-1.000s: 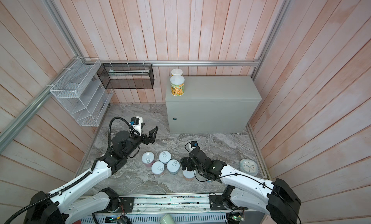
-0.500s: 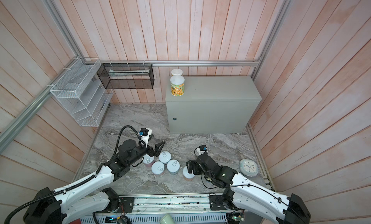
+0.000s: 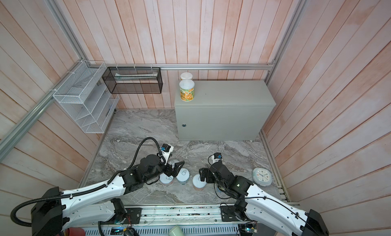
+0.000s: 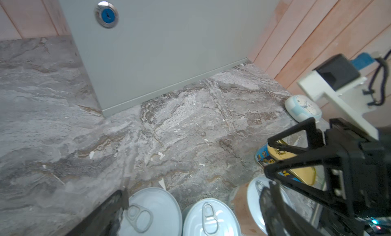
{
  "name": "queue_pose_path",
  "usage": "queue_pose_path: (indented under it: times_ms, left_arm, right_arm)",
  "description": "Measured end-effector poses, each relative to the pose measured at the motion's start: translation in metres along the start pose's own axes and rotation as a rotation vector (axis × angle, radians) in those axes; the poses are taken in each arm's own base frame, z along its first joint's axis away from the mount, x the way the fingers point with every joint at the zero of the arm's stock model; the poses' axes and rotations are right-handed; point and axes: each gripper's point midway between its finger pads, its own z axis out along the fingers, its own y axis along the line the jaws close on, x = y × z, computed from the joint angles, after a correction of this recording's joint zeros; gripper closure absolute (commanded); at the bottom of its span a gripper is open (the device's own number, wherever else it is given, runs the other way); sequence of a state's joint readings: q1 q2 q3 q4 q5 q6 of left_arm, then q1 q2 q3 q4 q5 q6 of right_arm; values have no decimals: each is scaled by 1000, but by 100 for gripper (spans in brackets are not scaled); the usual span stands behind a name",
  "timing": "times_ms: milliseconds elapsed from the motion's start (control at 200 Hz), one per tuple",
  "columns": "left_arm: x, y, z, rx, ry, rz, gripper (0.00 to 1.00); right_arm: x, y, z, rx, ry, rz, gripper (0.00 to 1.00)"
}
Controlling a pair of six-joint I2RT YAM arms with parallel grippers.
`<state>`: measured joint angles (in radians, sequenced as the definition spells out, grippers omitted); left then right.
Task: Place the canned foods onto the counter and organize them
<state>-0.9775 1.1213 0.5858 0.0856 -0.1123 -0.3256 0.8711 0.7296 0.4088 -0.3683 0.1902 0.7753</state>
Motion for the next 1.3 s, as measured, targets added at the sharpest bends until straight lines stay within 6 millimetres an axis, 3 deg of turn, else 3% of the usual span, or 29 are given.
queue_pose_path:
  times_ms: [380, 635, 965, 1295]
  left_arm:
    - [32, -51, 23, 72, 164, 6, 0]
    - [53, -81, 36, 117, 260, 27, 0]
    - [83, -93, 52, 142, 355, 41, 0]
    - [86, -103, 65, 166, 379, 41, 0]
  right_arm:
    - [-22, -7, -27, -40, -137, 52, 2]
    - [-22, -14, -30, -37, -161, 73, 2]
    - [-21, -17, -29, -26, -158, 72, 2]
    - [-21, -18, -30, -20, -164, 79, 2]
